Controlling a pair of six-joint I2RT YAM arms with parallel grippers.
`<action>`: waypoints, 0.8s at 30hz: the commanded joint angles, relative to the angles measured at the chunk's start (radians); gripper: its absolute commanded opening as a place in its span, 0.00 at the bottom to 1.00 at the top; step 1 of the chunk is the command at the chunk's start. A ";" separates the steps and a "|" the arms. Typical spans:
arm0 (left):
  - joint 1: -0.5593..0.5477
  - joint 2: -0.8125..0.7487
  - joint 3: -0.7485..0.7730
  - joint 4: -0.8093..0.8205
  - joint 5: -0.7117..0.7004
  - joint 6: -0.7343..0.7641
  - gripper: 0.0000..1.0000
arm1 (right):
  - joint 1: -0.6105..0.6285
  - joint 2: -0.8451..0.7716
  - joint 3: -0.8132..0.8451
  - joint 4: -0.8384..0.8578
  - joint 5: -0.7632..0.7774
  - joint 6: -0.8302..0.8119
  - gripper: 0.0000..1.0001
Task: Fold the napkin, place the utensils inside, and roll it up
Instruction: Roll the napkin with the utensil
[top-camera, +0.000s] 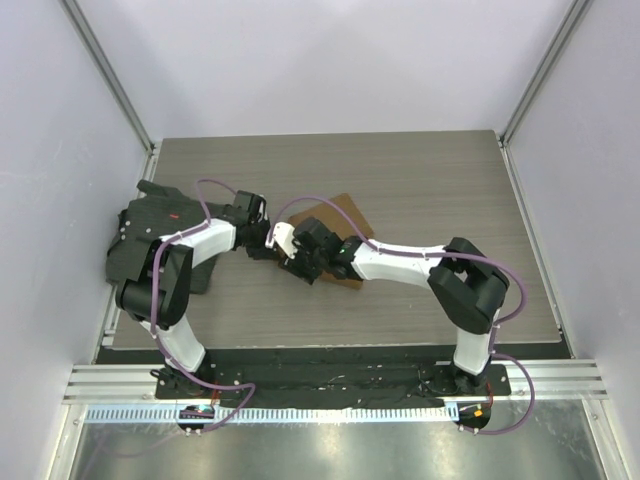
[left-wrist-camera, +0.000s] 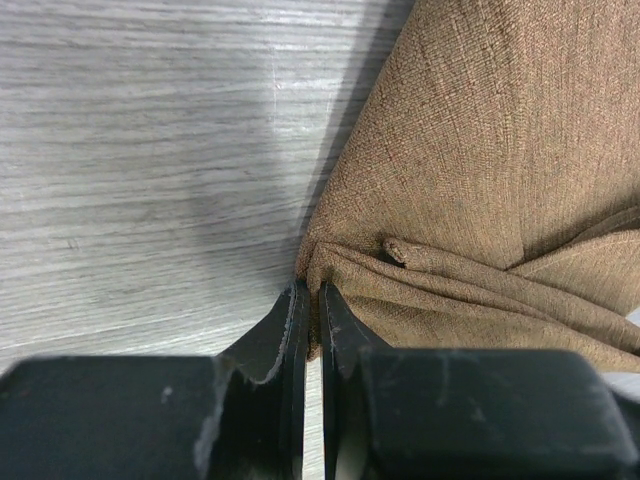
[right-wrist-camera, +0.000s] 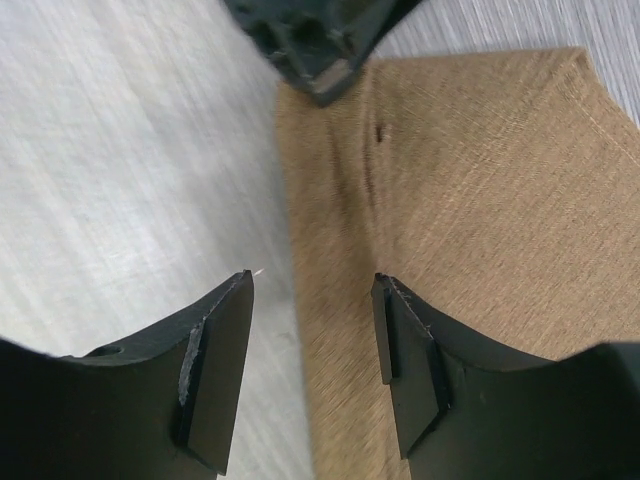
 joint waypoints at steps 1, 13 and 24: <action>-0.001 0.011 0.018 -0.064 0.028 0.008 0.09 | -0.007 0.030 0.003 0.097 0.030 -0.044 0.58; -0.001 0.003 0.018 -0.069 0.028 0.012 0.09 | -0.044 0.101 -0.006 0.072 -0.007 -0.034 0.54; 0.005 -0.064 0.012 -0.036 0.039 -0.015 0.28 | -0.057 0.153 -0.028 -0.021 -0.036 -0.011 0.26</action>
